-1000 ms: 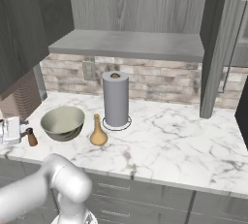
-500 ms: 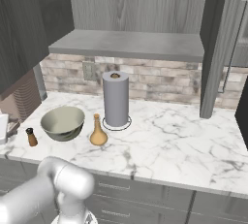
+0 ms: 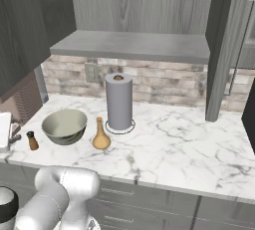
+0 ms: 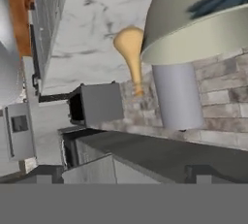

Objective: Retrieve the bottle and the shaker from the cabinet and place them next to the mixing bowl on the counter. Then add garlic from the fridge to the mixing bowl.

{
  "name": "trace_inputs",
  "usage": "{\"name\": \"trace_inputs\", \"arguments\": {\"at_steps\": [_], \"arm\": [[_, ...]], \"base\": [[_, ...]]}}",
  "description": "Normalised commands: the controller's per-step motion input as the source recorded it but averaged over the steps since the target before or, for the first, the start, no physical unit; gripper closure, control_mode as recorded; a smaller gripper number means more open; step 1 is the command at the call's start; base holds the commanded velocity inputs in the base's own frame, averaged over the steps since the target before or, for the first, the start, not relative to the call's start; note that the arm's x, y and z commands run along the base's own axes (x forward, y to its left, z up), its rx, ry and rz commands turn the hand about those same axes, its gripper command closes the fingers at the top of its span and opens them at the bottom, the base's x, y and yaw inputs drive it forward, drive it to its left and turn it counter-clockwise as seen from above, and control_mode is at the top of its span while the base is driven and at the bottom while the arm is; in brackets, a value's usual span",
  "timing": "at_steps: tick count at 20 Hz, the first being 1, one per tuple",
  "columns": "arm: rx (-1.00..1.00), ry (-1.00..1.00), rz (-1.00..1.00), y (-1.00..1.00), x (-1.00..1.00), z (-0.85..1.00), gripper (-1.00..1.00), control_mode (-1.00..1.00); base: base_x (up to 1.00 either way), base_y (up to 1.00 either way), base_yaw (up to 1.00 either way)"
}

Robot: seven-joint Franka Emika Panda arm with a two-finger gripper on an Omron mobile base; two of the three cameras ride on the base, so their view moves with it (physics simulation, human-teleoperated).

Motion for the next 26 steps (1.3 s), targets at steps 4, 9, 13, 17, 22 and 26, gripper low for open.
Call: {"name": "trace_inputs", "arguments": {"at_steps": [4,9,13,17,22,26], "arm": [[0.15,-0.2,0.0,-0.85,-0.56,0.28,-1.0,-1.0],[0.15,-0.11,0.0,-0.72,-0.52,0.24,-1.0,-1.0],[0.18,0.0,0.06,-0.58,-0.13,0.27,-1.0,-1.0],[0.17,0.03,0.1,-0.46,-0.05,0.37,-1.0,-1.0],[0.1,0.18,0.11,-0.34,-0.11,0.37,-1.0,-1.0],[0.03,0.37,0.11,-0.26,-0.18,0.2,-1.0,-1.0]], "base": [[0.0,0.0,0.0],[0.0,0.0,0.0],[0.0,0.0,0.0],[0.0,0.0,0.0],[0.0,0.0,0.0],[0.0,0.0,0.0]]}}
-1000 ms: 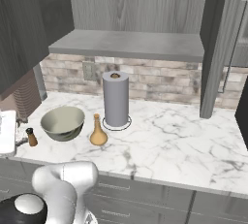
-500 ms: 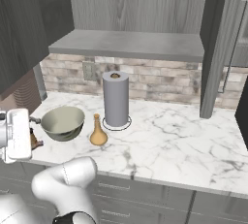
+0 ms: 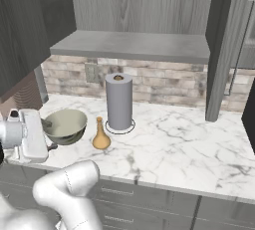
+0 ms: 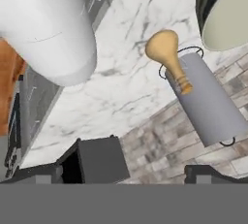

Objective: Retrieve the bottle and the shaker from the cabinet and place them next to the mixing bowl on the counter. Then add garlic from the fridge to the mixing bowl.

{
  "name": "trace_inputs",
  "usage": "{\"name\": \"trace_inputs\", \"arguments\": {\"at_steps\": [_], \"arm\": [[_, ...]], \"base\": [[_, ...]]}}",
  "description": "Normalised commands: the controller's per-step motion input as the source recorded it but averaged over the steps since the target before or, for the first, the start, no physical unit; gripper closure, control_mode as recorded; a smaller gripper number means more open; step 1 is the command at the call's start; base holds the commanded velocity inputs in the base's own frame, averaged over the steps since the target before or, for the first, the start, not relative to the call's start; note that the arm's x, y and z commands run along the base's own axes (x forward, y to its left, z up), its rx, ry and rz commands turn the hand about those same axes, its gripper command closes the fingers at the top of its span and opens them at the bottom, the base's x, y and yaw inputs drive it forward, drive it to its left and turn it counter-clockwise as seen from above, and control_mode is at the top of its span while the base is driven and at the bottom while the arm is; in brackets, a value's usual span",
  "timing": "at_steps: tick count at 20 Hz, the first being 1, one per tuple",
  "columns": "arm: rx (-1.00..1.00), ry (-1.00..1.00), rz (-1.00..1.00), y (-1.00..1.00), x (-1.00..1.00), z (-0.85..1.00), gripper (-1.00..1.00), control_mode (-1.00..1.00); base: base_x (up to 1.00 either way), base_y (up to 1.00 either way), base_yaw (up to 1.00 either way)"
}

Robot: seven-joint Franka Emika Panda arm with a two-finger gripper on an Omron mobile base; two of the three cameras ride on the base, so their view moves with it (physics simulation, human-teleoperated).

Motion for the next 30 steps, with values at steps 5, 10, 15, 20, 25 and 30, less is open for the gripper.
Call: {"name": "trace_inputs", "arguments": {"at_steps": [5,10,15,20,25,30], "arm": [[0.04,0.41,0.18,-0.08,-0.13,0.11,-1.0,-1.0],[0.09,0.3,0.2,-0.04,-0.08,0.0,-1.0,-1.0],[0.24,0.16,0.21,-0.31,0.0,0.0,-1.0,-1.0],[0.38,0.0,0.16,-0.48,0.0,-0.14,-1.0,-1.0],[0.24,-0.03,0.06,-0.15,0.0,-0.34,-1.0,-1.0],[0.02,-0.18,0.0,0.1,-0.03,-0.46,-1.0,-1.0]], "base": [[0.0,0.0,0.0],[0.0,0.0,0.0],[0.0,0.0,0.0],[0.0,0.0,0.0],[0.0,0.0,0.0],[0.0,0.0,0.0]]}}
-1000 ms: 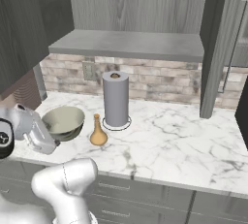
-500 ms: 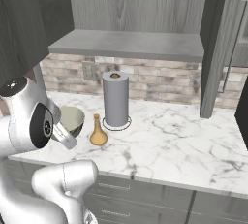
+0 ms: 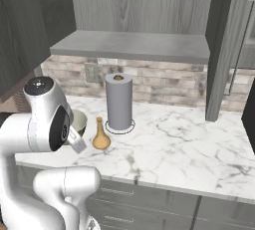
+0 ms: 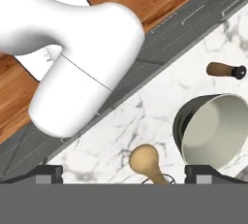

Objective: Retrieve the bottle and the shaker from the cabinet and place them next to the mixing bowl on the counter. Then add garlic from the fridge to the mixing bowl.

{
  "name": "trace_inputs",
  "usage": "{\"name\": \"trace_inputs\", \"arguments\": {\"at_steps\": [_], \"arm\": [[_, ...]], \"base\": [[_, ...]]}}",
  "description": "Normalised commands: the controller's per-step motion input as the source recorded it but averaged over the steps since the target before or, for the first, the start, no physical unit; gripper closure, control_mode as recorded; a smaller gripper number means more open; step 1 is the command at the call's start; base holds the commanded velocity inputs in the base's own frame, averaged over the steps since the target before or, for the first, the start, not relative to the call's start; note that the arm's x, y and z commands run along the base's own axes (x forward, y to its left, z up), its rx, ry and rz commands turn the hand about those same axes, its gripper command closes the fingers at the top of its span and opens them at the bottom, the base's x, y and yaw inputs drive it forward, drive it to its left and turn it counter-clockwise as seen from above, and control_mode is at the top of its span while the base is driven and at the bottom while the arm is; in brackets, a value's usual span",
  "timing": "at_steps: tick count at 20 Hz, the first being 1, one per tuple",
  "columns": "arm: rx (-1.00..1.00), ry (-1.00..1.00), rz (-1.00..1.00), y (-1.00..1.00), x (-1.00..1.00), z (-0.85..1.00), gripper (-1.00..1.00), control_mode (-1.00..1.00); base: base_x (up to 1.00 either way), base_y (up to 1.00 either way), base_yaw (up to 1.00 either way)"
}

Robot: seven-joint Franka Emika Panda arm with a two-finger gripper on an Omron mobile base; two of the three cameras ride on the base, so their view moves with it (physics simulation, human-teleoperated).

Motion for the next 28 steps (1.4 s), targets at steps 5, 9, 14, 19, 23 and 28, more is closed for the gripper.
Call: {"name": "trace_inputs", "arguments": {"at_steps": [5,9,14,19,23,28], "arm": [[0.0,-0.14,0.0,0.04,-0.07,-0.33,-1.0,-1.0],[0.04,-0.09,0.0,-0.08,-0.1,-0.09,-1.0,-1.0],[0.02,0.0,0.0,0.0,-0.01,0.0,-1.0,-1.0],[0.0,-0.01,0.0,0.0,-0.01,0.0,-1.0,-1.0],[0.0,0.0,0.0,0.0,0.0,0.0,-1.0,-1.0],[0.0,-0.01,0.0,0.0,-0.03,0.0,-1.0,1.0]], "base": [[0.0,0.0,0.0],[0.0,0.0,0.0],[0.0,0.0,0.0],[0.0,0.0,0.0],[0.0,0.0,0.0],[-0.06,0.0,0.0]]}}
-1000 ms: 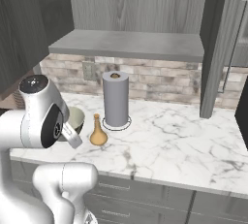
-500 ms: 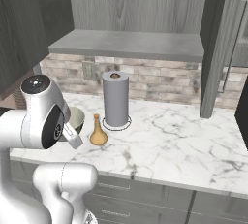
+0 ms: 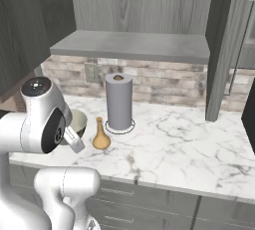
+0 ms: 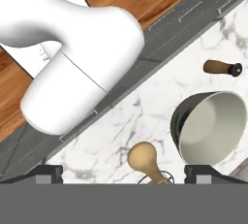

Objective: Retrieve the bottle and the shaker from the cabinet and place them next to the mixing bowl on the counter. Then add garlic from the fridge to the mixing bowl.

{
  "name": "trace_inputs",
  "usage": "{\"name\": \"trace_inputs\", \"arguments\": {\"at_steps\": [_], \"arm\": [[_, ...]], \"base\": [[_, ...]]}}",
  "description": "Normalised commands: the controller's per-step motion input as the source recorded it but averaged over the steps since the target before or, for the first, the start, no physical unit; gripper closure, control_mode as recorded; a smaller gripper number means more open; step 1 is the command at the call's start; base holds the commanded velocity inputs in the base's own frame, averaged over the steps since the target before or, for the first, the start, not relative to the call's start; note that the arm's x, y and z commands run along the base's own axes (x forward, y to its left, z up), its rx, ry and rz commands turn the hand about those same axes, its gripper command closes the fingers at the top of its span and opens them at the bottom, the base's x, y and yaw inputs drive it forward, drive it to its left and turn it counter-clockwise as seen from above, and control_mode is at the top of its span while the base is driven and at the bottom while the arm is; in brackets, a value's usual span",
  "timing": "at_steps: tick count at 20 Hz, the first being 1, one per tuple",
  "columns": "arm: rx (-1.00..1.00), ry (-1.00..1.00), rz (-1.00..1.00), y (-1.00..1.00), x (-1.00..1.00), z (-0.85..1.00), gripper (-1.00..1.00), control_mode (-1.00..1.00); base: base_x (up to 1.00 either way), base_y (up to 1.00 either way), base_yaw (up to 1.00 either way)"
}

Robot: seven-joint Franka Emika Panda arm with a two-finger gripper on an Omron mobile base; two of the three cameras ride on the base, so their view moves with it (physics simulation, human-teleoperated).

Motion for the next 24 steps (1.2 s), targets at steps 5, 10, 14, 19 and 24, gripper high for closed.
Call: {"name": "trace_inputs", "arguments": {"at_steps": [5,10,14,19,24], "arm": [[0.0,0.0,0.0,0.0,0.0,0.0,-1.0,1.0],[0.0,0.0,0.0,0.0,0.0,0.0,-1.0,1.0],[0.0,0.0,0.0,0.0,0.0,0.0,-1.0,1.0],[0.0,0.0,0.0,0.0,0.0,0.0,-1.0,1.0],[0.0,0.0,0.0,0.0,0.0,0.0,-1.0,1.0]], "base": [[-0.45,0.0,0.0],[-0.46,-0.02,0.0],[-0.44,-0.04,-0.03],[-0.36,0.0,-0.15],[-0.25,0.0,-0.27]]}}
